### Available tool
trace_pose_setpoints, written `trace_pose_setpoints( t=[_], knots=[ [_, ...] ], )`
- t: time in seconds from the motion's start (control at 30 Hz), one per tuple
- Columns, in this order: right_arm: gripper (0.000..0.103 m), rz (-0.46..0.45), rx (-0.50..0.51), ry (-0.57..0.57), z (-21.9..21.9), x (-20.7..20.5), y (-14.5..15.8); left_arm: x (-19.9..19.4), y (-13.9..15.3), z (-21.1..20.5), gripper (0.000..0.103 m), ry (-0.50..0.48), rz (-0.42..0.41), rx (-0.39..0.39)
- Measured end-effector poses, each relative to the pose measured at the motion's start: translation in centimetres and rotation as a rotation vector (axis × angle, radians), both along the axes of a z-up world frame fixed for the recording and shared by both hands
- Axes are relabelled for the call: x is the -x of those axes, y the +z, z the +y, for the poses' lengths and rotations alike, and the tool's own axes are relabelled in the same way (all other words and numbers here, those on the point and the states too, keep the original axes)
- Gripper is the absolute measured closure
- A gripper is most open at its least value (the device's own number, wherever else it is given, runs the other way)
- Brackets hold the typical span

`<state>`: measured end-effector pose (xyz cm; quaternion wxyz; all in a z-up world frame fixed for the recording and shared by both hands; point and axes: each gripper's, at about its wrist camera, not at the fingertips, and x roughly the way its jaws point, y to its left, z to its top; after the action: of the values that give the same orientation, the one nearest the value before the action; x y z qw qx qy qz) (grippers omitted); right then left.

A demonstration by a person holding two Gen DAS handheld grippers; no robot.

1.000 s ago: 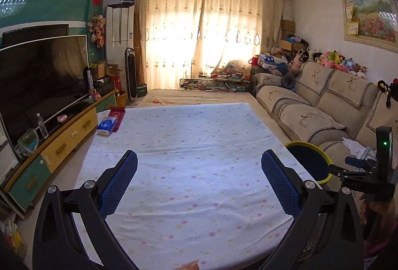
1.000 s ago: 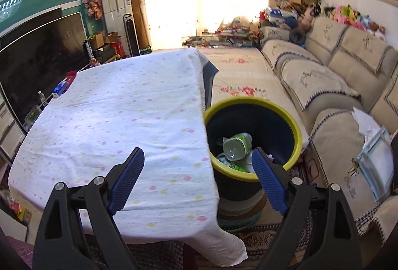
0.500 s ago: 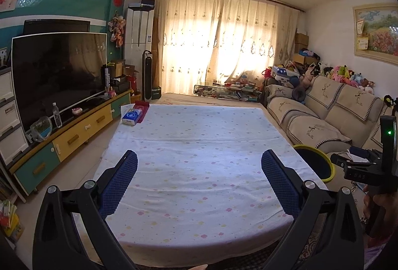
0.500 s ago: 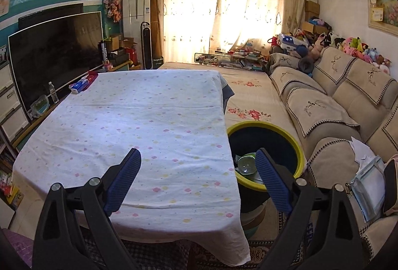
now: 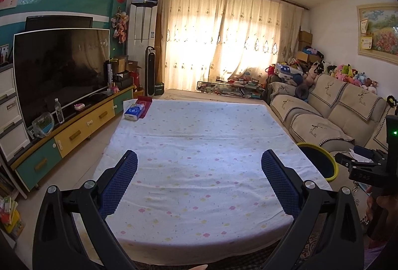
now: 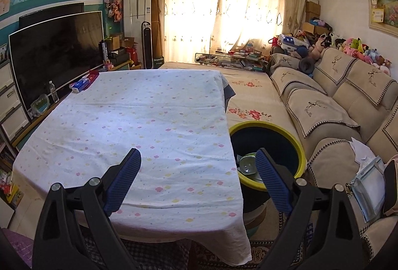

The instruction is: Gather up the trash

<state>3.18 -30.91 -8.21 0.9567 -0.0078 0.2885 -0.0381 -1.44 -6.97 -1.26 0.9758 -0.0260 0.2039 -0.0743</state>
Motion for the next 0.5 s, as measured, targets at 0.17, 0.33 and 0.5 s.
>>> trace_pose_setpoints(
  t=[0.17, 0.33, 0.5],
  knots=[
    [0.015, -0.002, -0.006, -0.003, -0.24, 0.02, 0.03, -0.07, -0.16, -0.16, 0.005, -0.004, 0.000, -0.001],
    [0.015, -0.004, -0.009, -0.004, -0.28, 0.00, 0.05, -0.33, -0.22, -0.05, 0.005, -0.008, 0.006, 0.004],
    [0.015, -0.006, -0.009, -0.004, -0.30, -0.03, 0.09, -0.53, -0.24, -0.08, 0.005, -0.014, 0.008, 0.005]
  ],
)
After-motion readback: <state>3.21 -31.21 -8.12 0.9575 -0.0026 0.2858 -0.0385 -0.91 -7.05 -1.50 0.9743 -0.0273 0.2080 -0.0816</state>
